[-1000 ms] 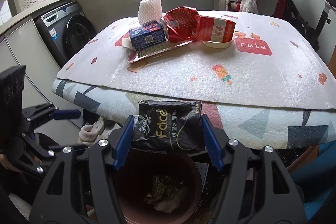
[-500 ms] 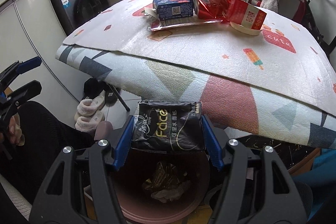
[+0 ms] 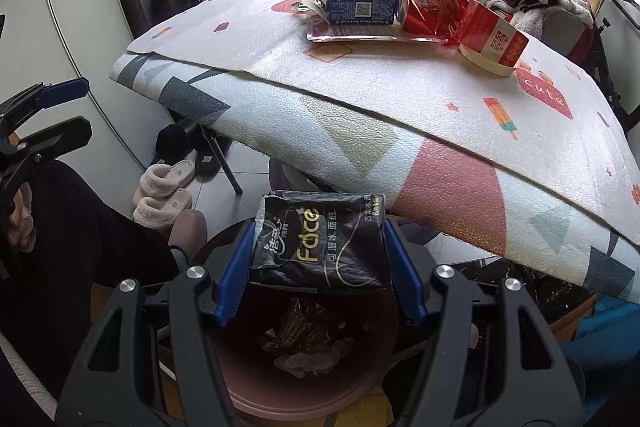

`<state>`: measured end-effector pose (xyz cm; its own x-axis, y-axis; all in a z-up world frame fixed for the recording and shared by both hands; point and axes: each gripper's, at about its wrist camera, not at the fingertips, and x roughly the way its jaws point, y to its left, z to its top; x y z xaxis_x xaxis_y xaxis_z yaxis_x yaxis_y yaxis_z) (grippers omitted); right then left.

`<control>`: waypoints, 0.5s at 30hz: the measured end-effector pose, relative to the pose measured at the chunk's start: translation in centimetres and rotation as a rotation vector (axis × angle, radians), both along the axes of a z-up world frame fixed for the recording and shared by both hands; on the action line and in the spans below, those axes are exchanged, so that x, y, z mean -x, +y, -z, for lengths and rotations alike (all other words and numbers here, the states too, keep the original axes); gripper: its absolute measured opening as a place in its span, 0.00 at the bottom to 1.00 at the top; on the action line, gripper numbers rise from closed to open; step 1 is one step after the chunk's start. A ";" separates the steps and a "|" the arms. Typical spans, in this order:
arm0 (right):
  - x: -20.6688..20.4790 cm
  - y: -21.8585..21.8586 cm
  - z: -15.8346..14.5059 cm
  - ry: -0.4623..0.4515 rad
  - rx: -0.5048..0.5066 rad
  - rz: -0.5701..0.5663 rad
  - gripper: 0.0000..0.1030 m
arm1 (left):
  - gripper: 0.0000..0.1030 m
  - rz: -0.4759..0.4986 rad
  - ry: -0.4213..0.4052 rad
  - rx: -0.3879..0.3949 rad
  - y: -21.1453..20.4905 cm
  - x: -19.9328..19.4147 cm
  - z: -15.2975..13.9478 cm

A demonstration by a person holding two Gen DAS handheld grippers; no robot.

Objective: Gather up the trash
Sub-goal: 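Lower the black tissue pack into the bin and open the right tool, then raise both tools back up over the table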

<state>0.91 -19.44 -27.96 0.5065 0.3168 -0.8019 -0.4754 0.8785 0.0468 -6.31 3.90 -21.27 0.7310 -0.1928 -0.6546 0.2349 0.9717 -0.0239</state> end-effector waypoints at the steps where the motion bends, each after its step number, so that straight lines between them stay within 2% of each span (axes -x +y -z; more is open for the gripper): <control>1: 0.0 0.0 0.0 0.001 0.001 0.000 0.62 | 0.92 -0.006 0.004 0.006 0.2 -0.1 0.0; 5: -0.2 0.0 0.2 0.008 0.002 0.008 0.65 | 0.92 -0.017 0.014 0.014 0.4 -0.3 0.2; 7: -0.2 -0.1 0.2 0.006 0.005 0.019 0.77 | 0.92 -0.014 0.015 0.012 0.3 -0.3 0.2; 10: -0.3 -0.4 0.1 -0.004 0.001 0.038 0.86 | 0.92 -0.010 0.018 0.005 0.1 -0.4 0.3; 15: -0.5 -1.0 0.0 -0.009 -0.011 0.072 0.92 | 0.92 -0.011 0.024 0.004 0.1 -0.5 0.5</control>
<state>1.45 -20.46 -27.92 0.5356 0.2882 -0.7938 -0.4112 0.9100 0.0529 -5.86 4.00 -21.73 0.7169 -0.1873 -0.6715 0.2233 0.9742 -0.0334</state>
